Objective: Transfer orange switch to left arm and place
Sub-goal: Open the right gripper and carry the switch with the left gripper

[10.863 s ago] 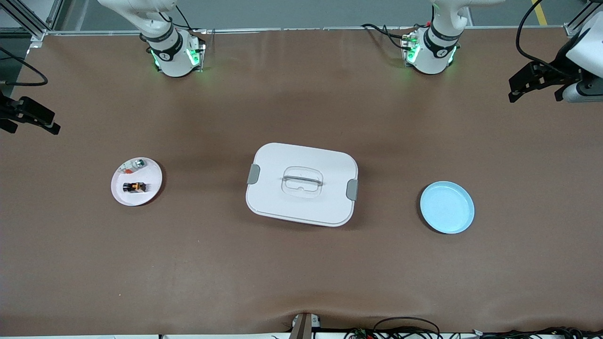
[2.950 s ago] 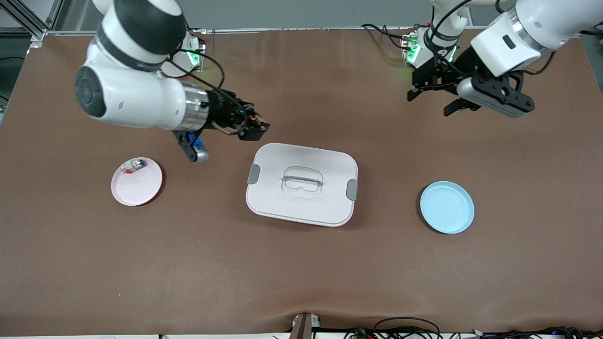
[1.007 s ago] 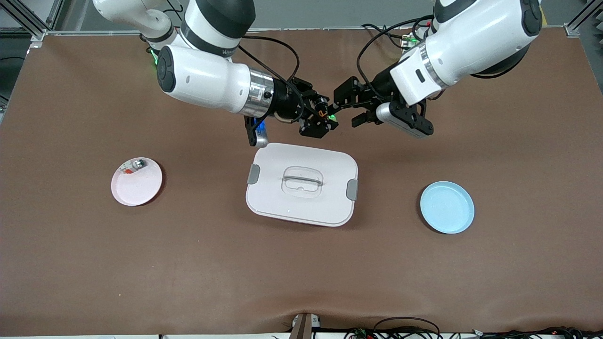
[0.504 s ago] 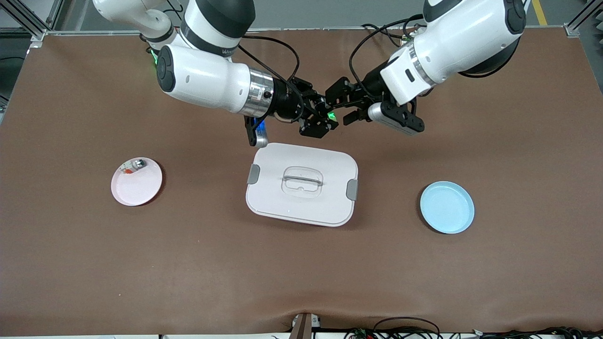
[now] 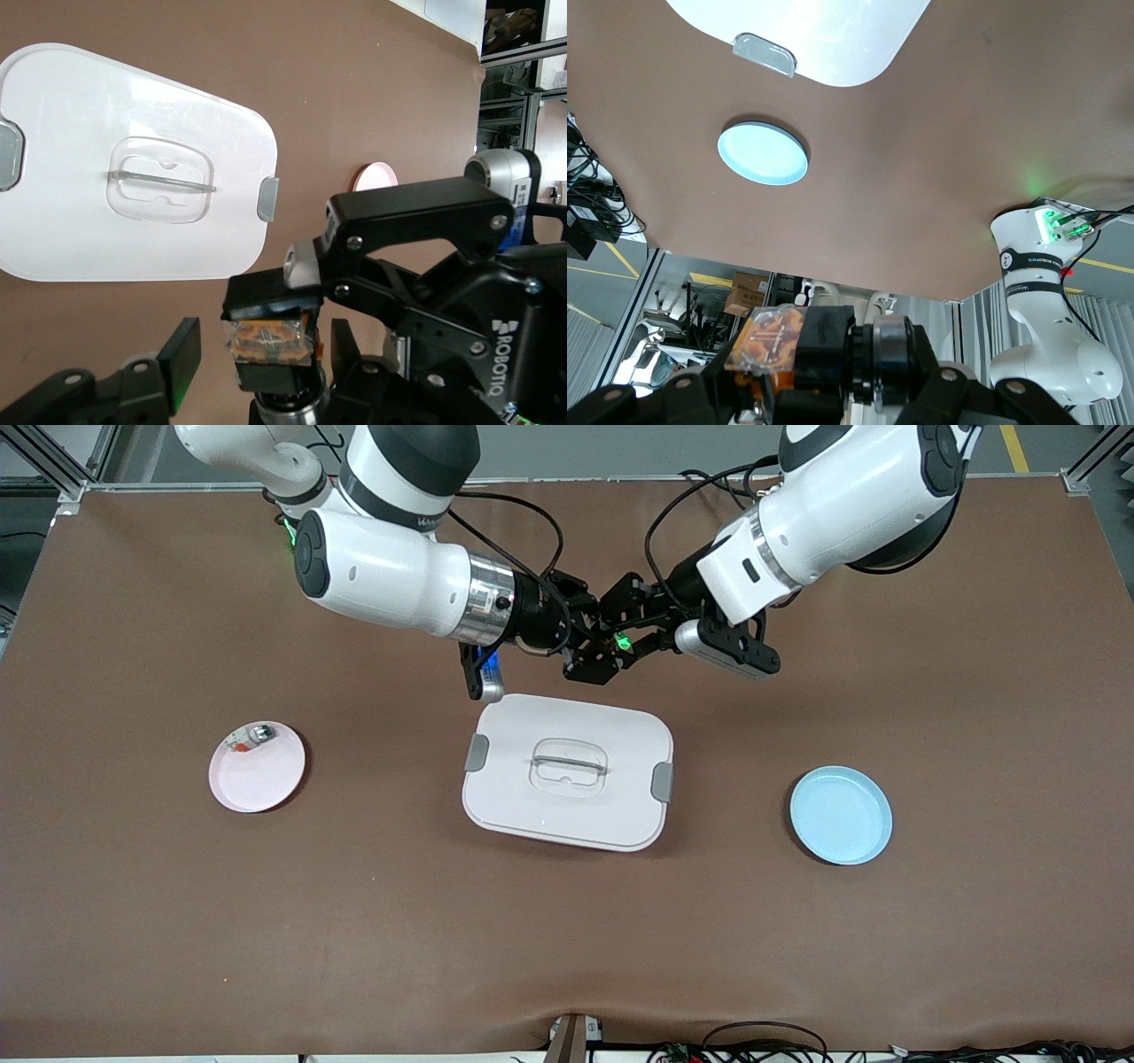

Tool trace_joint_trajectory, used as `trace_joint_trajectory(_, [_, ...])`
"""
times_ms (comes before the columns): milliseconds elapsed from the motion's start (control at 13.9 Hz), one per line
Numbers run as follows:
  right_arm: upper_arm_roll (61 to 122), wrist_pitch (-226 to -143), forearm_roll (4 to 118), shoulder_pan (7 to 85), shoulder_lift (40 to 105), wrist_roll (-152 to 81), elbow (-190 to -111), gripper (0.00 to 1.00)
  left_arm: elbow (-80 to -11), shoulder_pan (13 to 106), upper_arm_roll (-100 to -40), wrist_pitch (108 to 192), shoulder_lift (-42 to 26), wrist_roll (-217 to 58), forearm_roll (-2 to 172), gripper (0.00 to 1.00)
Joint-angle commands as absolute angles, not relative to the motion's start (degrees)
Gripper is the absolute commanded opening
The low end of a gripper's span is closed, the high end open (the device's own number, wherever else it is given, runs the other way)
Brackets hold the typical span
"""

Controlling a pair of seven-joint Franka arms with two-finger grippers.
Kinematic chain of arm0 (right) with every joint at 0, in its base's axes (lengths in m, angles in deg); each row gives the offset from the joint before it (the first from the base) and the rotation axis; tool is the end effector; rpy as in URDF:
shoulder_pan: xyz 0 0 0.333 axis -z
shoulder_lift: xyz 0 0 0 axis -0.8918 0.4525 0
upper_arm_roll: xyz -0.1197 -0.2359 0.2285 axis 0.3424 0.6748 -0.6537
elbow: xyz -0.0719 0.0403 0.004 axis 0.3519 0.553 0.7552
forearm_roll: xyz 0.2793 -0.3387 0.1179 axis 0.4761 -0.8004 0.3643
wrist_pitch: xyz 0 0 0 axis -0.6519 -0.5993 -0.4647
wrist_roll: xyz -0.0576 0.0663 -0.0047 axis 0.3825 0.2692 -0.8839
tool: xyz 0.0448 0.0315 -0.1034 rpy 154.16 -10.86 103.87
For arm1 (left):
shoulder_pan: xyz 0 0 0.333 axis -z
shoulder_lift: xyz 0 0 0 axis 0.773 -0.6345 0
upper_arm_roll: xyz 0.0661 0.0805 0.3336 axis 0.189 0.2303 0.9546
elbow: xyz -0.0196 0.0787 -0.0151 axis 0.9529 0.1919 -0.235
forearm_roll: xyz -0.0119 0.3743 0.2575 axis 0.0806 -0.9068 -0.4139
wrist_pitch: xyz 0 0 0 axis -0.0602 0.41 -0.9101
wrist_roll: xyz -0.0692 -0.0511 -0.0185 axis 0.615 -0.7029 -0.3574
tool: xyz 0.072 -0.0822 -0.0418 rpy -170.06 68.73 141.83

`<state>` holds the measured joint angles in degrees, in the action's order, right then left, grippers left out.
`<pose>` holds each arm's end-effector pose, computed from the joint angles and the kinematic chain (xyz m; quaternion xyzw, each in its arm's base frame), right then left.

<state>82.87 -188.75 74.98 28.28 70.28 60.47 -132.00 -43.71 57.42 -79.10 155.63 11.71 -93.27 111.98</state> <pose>0.5908 0.5137 0.5639 -0.7282 0.5289 0.3092 0.3073 0.5643 -0.3996 0.5864 0.9395 0.0088 0.0047 0.3424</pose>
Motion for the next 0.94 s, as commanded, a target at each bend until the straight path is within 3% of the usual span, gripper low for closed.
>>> trace_joint_trajectory(0, [83.4, -188.6, 76.3, 27.7, 70.6, 61.3, -130.7, 0.09, -44.1, 57.6, -79.7, 156.7, 11.4, -93.6, 113.1, 0.63])
trace_joint_trajectory(288, [83.4, -188.5, 76.3, 27.8, 70.6, 61.3, -130.8, 0.09, -44.0, 57.8, -79.7, 156.7, 11.0, -93.6, 113.1, 0.34])
trace_joint_trajectory(432, [83.4, -188.5, 76.3, 27.8, 70.6, 61.3, -130.8, 0.09, -43.9, 57.8, -79.7, 156.6, 11.0, -93.4, 113.0, 0.05])
trace_joint_trajectory(504, [83.4, -188.5, 76.3, 27.8, 70.6, 61.3, -130.8, 0.09, -43.9, 57.8, -79.6, 156.5, 11.0, -93.0, 112.8, 0.0])
trace_joint_trajectory(719, [83.4, -188.3, 76.3, 27.9, 70.6, 61.3, -130.8, 0.15, -43.8, 57.7, -79.6, 156.4, 10.9, -92.5, 112.1, 0.0])
trace_joint_trajectory(791, [83.4, -188.3, 76.3, 27.9, 70.6, 61.2, -130.8, 0.26, -43.8, 57.5, -79.6, 156.4, 10.8, -92.3, 112.1, 0.0])
trace_joint_trajectory(863, [83.4, -188.3, 76.3, 27.9, 70.6, 61.2, -130.8, 0.54, -43.8, 57.2, -79.5, 156.4, 10.7, -92.3, 111.8, 0.0])
